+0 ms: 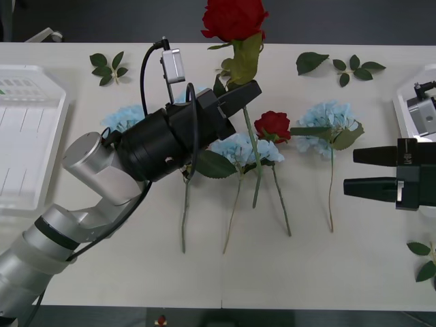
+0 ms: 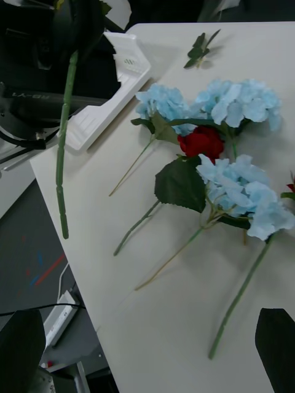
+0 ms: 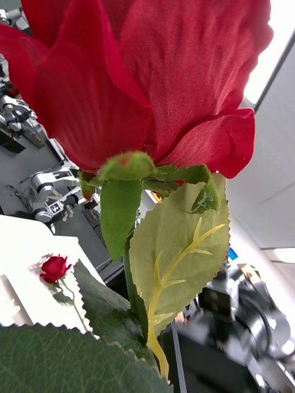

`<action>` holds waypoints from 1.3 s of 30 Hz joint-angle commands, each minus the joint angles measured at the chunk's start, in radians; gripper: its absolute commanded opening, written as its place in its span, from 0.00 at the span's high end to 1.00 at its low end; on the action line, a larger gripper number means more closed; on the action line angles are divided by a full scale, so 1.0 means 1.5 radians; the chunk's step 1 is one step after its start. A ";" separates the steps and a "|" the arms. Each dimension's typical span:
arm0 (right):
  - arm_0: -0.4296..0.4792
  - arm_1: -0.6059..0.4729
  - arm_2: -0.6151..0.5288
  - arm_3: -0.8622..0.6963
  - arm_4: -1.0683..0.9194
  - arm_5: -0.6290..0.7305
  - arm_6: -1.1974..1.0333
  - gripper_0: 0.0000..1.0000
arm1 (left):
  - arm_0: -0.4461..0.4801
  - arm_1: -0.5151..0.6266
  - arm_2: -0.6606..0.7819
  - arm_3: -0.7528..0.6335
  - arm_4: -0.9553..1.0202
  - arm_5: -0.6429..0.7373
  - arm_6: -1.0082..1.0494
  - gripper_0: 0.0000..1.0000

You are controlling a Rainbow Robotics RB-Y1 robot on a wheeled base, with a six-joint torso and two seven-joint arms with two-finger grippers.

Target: Put the red flowers into the right box and the blue flowers into the left box

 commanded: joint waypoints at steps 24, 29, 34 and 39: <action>-0.177 0.121 0.297 -0.023 0.039 -0.232 0.042 0.00 | -0.035 -0.033 -0.022 -0.016 0.005 -0.040 -0.006 1.00; -0.198 0.134 0.323 -0.009 0.039 -0.255 0.042 0.00 | -0.035 -0.033 -0.022 -0.016 0.005 -0.040 -0.006 1.00; -0.201 0.141 0.328 -0.007 0.038 -0.263 0.040 0.86 | -0.035 -0.033 -0.021 -0.016 0.005 -0.041 -0.006 1.00; -0.201 0.144 0.328 -0.007 0.028 -0.263 0.041 1.00 | -0.035 -0.031 -0.021 -0.016 0.005 -0.042 -0.006 1.00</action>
